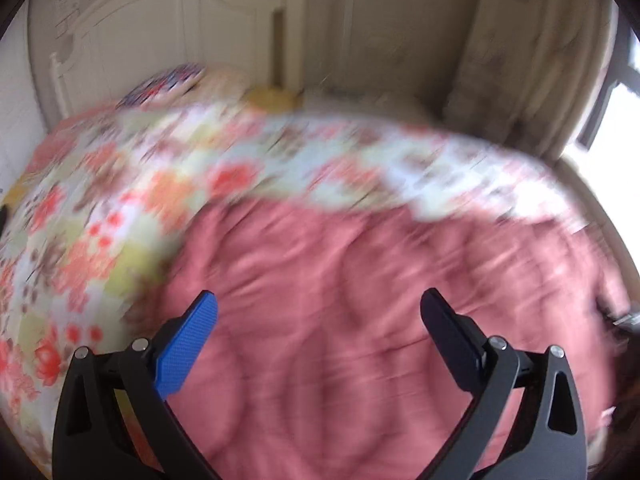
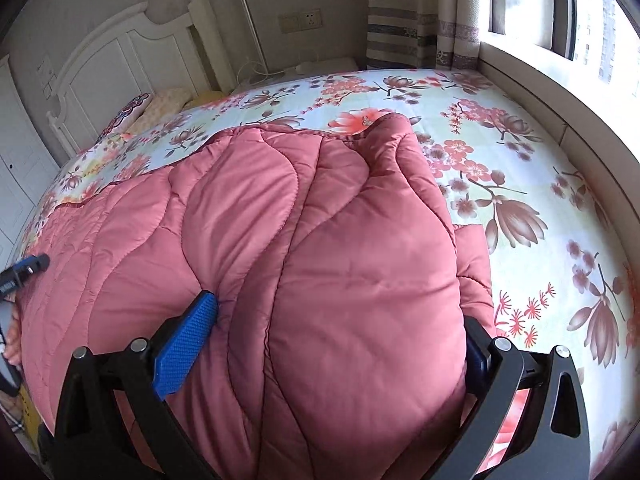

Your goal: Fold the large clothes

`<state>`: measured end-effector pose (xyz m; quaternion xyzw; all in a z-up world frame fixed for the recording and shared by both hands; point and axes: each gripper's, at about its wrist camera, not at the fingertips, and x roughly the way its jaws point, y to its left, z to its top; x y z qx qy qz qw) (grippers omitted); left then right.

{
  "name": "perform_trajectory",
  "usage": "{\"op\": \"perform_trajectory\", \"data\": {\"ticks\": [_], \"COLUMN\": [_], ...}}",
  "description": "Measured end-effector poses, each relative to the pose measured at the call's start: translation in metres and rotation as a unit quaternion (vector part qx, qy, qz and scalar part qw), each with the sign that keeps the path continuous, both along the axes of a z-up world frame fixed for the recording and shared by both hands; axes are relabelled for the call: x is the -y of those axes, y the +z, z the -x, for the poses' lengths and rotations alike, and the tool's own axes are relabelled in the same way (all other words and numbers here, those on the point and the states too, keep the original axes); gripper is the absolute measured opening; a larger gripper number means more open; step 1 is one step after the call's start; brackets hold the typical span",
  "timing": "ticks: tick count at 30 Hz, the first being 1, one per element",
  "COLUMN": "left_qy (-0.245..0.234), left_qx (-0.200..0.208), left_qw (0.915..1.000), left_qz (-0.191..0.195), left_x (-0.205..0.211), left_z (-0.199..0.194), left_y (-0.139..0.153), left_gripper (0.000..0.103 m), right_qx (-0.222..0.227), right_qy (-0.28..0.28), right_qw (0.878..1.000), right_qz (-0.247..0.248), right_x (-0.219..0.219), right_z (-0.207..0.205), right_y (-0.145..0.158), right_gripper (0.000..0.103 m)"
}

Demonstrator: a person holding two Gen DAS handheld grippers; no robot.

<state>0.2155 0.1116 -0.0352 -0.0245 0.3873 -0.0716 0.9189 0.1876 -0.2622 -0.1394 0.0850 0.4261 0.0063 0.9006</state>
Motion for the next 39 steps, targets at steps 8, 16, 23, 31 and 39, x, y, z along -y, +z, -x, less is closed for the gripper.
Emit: {"op": "perform_trajectory", "data": {"ticks": [8, 16, 23, 31, 39], "left_qy": [-0.056, -0.046, -0.044, -0.041, -0.045], "left_qx": [0.011, -0.051, -0.051, -0.05, -0.053], "left_qw": [0.9849, 0.9944, 0.9951, 0.9959, 0.9956], "left_qz": [-0.163, -0.081, -0.072, -0.063, -0.063], "left_x": [0.121, 0.097, 0.095, 0.091, 0.093], "left_z": [-0.032, -0.053, -0.054, -0.055, -0.055], "left_y": [-0.029, -0.07, -0.07, -0.068, -0.07], "left_gripper": [0.101, 0.101, 0.101, 0.101, 0.101], "right_qx": [0.003, 0.016, 0.142, 0.019, 0.053], "right_qy": [-0.001, 0.005, -0.009, 0.023, -0.026], "right_qw": [1.0, 0.999, 0.984, 0.981, 0.964], "right_qz": [-0.003, -0.033, -0.111, -0.191, -0.258], "right_x": [0.008, 0.015, 0.029, -0.009, -0.021], "right_z": [0.008, 0.013, 0.126, 0.21, 0.138], "right_y": [-0.001, 0.004, 0.061, -0.005, -0.025], "right_gripper": [0.099, 0.099, 0.098, 0.098, 0.099]}}
